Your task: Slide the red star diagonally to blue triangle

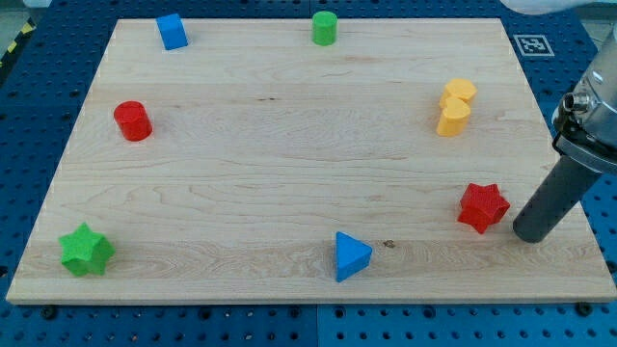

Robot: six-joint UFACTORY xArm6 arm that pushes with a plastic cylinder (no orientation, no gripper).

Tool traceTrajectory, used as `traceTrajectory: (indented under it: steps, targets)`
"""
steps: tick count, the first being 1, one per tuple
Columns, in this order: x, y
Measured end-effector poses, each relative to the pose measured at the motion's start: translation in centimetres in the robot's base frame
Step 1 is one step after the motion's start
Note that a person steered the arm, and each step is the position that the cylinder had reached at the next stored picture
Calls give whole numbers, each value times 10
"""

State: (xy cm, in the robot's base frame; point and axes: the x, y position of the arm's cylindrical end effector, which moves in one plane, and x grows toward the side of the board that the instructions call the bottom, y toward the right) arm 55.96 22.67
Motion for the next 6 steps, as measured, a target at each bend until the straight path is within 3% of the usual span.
traceTrajectory:
  steps: [2, 4, 6]
  targets:
    - [-11, -53]
    - [-17, -13]
    - [-47, -80]
